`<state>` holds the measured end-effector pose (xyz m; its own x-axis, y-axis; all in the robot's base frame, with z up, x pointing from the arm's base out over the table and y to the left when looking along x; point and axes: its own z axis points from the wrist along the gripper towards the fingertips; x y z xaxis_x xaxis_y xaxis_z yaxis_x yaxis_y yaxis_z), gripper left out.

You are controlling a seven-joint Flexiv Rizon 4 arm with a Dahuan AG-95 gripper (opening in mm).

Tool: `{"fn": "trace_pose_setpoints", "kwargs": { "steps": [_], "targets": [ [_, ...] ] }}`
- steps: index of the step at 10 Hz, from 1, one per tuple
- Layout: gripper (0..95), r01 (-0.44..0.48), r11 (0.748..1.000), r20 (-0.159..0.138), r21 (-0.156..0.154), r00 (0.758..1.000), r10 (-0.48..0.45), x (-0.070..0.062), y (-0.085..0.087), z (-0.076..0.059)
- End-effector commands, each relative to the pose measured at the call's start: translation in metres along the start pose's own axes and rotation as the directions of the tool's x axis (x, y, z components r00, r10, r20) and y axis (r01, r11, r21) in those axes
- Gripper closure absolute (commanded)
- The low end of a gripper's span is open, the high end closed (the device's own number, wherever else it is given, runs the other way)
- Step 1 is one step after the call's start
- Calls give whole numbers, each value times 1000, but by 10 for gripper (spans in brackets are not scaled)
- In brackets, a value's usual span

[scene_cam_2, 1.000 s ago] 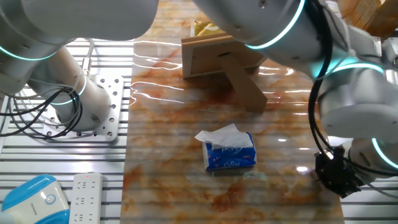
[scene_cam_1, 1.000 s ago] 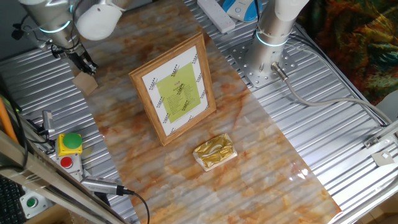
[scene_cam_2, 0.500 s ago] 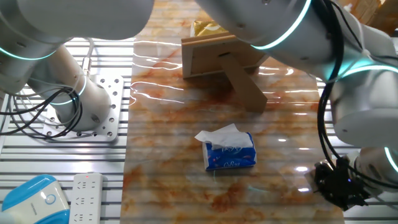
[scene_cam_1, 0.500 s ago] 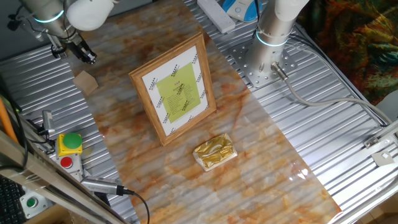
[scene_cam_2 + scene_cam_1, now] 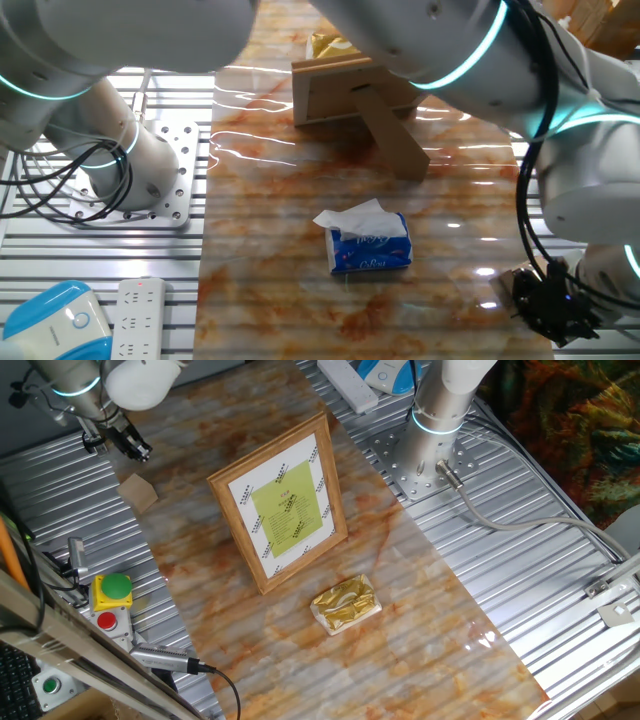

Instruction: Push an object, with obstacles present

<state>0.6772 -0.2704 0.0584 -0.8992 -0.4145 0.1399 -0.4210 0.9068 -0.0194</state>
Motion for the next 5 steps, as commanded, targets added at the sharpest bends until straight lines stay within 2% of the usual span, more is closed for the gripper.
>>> {"fn": "trace_pose_setpoints", "kwargs": {
  "steps": [1, 5],
  "targets": [
    [950, 12, 1000, 6, 13, 1000, -12, -3, -1, 0],
    [950, 10, 1000, 10, 13, 1000, -10, -15, -7, -2]
  ]
}}
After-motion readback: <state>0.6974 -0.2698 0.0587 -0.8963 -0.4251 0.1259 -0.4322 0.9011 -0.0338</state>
